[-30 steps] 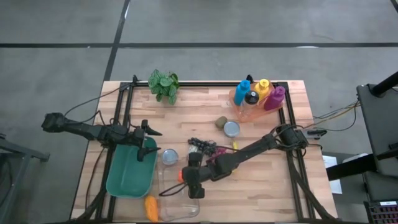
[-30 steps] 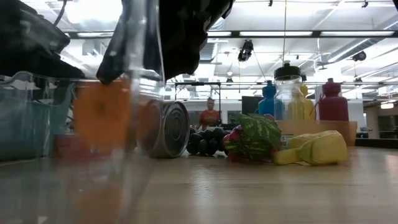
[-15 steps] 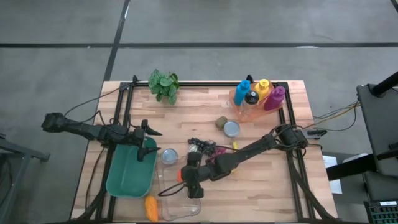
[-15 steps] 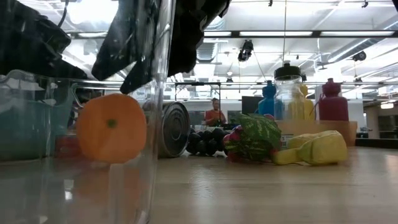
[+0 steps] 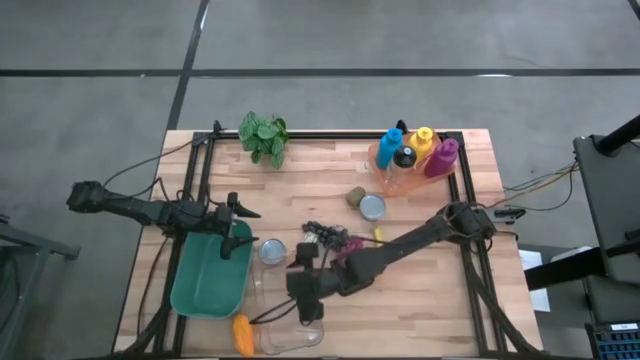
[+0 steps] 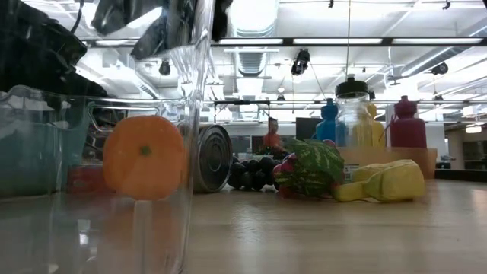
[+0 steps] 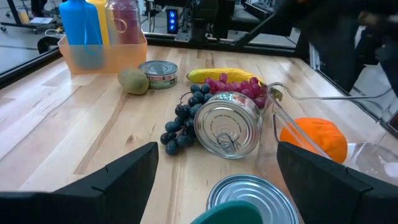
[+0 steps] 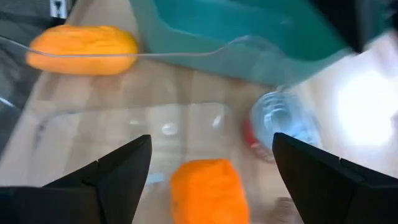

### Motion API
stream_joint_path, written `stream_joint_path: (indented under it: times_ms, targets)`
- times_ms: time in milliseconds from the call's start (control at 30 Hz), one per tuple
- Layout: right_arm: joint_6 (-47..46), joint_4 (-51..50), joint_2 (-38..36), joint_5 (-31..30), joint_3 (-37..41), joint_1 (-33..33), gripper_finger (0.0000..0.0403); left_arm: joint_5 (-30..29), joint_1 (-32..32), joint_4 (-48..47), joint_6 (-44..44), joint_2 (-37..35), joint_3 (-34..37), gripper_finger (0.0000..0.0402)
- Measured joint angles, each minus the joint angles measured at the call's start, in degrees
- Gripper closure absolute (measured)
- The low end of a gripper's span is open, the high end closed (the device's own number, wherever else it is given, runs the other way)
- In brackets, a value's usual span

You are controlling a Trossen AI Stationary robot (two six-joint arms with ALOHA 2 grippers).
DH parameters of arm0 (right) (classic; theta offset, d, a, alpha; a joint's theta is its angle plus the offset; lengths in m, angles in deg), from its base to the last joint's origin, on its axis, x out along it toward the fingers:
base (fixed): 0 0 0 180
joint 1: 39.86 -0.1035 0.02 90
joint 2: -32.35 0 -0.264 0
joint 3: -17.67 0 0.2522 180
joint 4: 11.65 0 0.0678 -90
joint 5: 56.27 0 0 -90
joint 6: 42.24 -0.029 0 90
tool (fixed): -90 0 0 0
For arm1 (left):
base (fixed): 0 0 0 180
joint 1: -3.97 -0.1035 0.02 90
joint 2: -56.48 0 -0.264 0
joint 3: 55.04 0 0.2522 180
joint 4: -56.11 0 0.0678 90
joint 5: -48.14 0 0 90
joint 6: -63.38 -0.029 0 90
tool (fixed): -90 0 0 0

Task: Pick & Place Food Item
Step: Put the kiwi into the transparent bin

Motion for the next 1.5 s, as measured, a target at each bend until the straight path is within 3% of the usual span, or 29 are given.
stream_joint_path:
  times_ms: [100,367,600,833,1000,1167,1367,1500]
  targets:
    - [1.26,-3.20,-0.11,-4.94,-2.27,-1.43,0.0071,-0.01,0.00,-0.01,0.00,0.00,0.00,0.0066]
    - [1.66,-10.66,-2.69,-10.60,-5.01,-2.29,0.0071,0.00,0.01,0.00,0.00,0.00,0.00,0.0066]
    - [2.80,-6.71,-8.78,-10.55,1.79,-1.56,0.0071,-0.02,0.00,0.00,0.00,-0.04,0.00,0.0066]
    - [2.98,4.80,-17.34,-10.40,17.54,0.59,0.0071,-0.02,0.00,0.00,0.00,-0.02,0.02,0.0066]
    - [6.48,12.16,-22.62,-8.73,29.72,4.15,0.0071,-0.01,0.01,0.00,0.00,0.00,0.01,0.0066]
    - [11.90,11.72,-27.49,-8.50,37.57,8.48,0.0071,-0.02,0.01,0.02,0.00,0.00,0.00,0.0066]
    - [8.60,3.38,-33.68,0.60,39.69,15.04,0.0071,0.00,0.02,0.00,0.00,0.00,0.02,0.0066]
    - [5.05,-5.99,-34.39,1.96,37.52,16.46,0.0071,-0.02,0.00,0.00,0.00,0.00,0.02,0.0066]
